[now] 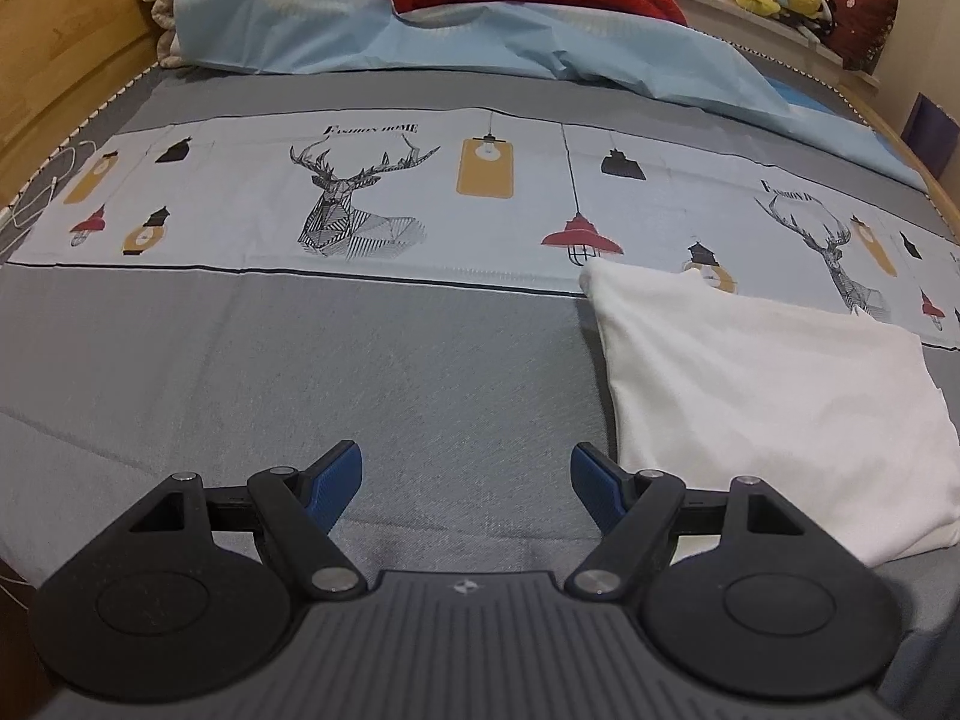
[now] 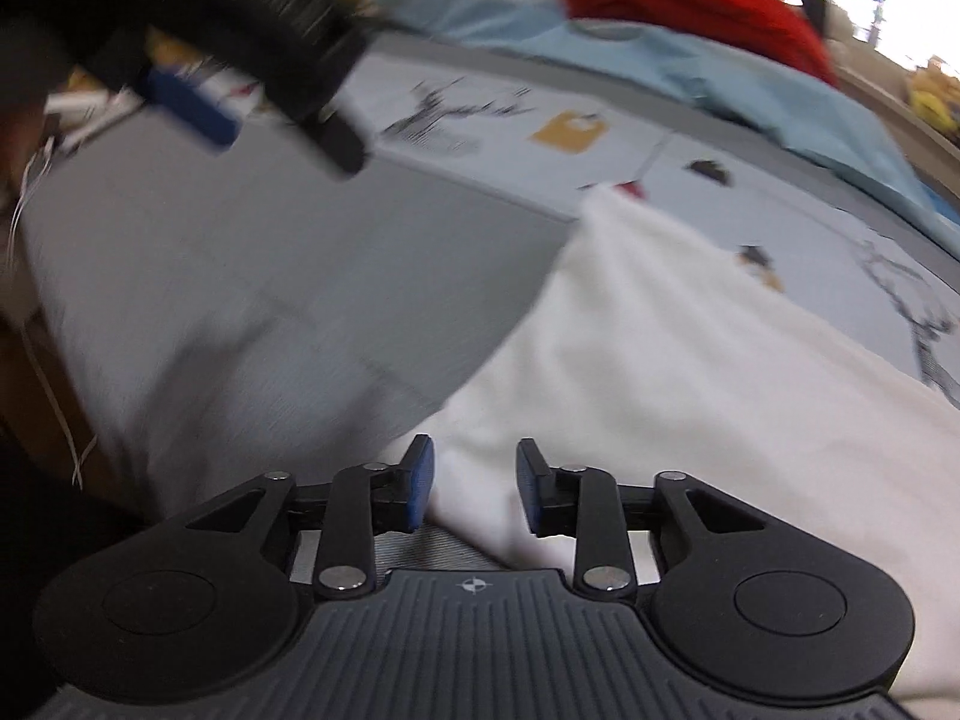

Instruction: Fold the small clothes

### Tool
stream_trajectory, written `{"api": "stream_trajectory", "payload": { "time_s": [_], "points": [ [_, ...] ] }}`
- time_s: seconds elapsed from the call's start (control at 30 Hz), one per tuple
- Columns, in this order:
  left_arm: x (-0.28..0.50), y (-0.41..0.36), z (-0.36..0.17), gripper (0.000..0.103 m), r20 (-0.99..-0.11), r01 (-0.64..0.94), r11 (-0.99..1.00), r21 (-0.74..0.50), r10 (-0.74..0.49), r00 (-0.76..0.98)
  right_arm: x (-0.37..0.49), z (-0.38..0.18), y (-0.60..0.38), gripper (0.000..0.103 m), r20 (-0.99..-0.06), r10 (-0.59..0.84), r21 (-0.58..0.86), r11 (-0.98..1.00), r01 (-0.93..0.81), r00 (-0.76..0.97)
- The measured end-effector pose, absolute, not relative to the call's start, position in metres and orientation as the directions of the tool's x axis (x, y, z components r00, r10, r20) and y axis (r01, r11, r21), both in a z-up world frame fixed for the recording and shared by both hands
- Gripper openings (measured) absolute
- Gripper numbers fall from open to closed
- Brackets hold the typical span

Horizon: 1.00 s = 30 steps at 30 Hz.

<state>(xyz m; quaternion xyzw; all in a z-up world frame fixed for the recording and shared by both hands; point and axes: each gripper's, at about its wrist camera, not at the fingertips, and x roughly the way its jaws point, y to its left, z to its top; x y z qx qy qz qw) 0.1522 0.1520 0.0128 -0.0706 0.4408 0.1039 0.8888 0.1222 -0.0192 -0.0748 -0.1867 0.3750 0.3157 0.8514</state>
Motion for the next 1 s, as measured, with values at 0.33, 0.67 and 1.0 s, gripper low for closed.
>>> {"api": "stream_trajectory", "payload": {
  "time_s": [0.33, 0.67, 1.0],
  "points": [
    [0.152, 0.157, 0.010, 0.081, -0.804, -0.250, 0.967, -0.044, 0.114, 0.583, 0.125, -0.107, 0.012, 0.042, -0.814, 0.321, -0.132, 0.710, -0.691, 0.485],
    [0.153, 0.160, 0.011, 0.081, -0.806, -0.257, 0.965, -0.053, 0.111, 0.582, 0.128, -0.104, 0.009, 0.018, -0.811, 0.332, -0.123, 0.707, -0.696, 0.481],
    [0.155, 0.160, 0.013, 0.081, -0.803, -0.270, 0.959, -0.092, 0.089, 0.590, 0.132, -0.080, -0.006, 0.008, -0.760, 0.415, -0.032, 0.744, -0.667, 0.500]
  ]
}}
